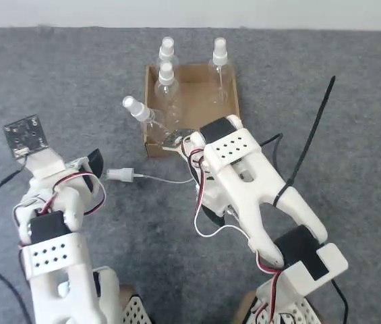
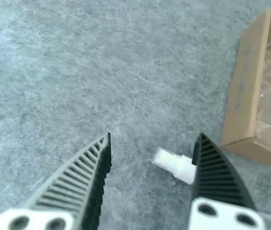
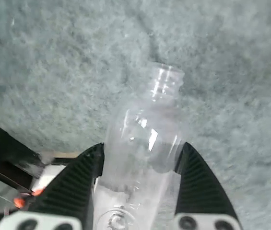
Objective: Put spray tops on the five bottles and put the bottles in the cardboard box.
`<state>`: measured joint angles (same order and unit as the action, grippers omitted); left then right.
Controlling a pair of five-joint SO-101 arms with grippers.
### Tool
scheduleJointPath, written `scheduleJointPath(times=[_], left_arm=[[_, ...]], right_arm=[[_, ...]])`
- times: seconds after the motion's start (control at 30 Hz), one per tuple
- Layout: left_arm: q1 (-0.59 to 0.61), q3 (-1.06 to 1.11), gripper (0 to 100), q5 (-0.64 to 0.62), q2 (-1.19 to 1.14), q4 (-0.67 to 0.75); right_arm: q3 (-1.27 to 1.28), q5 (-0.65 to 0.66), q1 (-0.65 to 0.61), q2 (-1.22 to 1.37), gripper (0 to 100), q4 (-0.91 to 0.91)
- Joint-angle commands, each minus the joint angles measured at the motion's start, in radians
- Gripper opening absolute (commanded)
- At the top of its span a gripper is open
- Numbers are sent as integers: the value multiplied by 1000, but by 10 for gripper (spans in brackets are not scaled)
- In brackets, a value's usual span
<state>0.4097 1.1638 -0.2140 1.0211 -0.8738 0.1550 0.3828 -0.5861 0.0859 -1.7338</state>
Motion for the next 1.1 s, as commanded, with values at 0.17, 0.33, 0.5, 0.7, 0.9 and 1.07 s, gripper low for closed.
scheduleJointPath(times=[0.17,0.33,0.5,0.7,0.9,1.07], left_arm=[[29,-10,257,-44,29,35],[31,-10,258,-44,29,35],[49,-12,258,-44,29,37],[49,-12,259,-44,29,37],[49,-12,259,-44,29,37],[49,-12,260,-44,29,37]], right_arm=[[17,305,16,-61,11,79],[89,353,12,-61,15,189],[104,353,12,-61,138,193],[104,353,-16,-61,232,193],[103,347,-81,-59,235,193],[101,345,-82,-59,235,205]])
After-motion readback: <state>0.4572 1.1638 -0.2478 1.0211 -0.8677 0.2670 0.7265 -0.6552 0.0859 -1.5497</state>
